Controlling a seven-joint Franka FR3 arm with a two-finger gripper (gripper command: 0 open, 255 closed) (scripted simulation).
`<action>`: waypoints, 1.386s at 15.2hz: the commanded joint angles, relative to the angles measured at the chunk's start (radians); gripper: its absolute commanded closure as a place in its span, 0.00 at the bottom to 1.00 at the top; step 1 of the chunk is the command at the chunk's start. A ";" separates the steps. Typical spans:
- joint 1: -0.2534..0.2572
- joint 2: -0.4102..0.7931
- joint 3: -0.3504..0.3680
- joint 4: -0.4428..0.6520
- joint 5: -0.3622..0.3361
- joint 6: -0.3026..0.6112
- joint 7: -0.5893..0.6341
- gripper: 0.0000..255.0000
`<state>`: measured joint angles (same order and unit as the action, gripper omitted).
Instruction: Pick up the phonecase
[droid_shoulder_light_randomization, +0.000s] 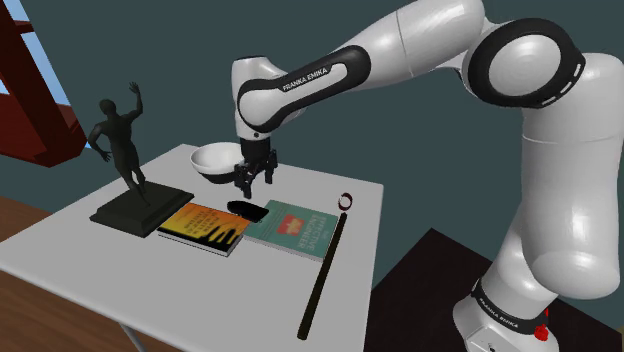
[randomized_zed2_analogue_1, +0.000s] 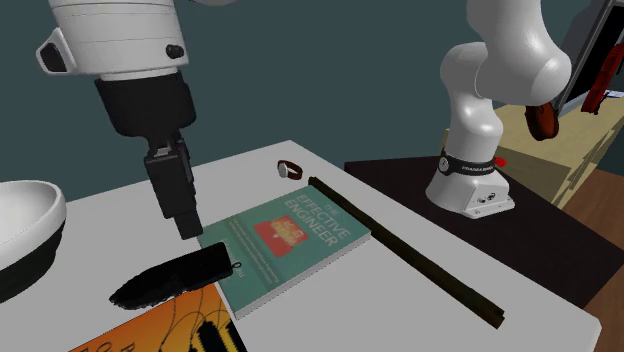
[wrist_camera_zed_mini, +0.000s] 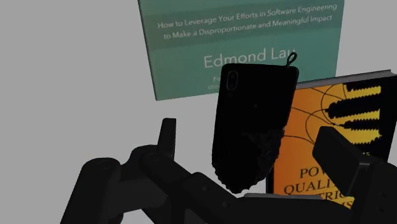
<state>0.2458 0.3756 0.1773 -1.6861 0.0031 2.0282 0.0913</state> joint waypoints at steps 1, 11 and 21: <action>0.020 0.076 0.005 0.079 -0.018 -0.010 -0.001 0.00; 0.044 0.194 0.004 0.122 -0.042 0.056 -0.001 0.00; 0.044 0.199 0.004 0.129 -0.042 0.055 -0.002 1.00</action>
<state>0.2899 0.5732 0.1817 -1.5572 -0.0389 2.0819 0.0893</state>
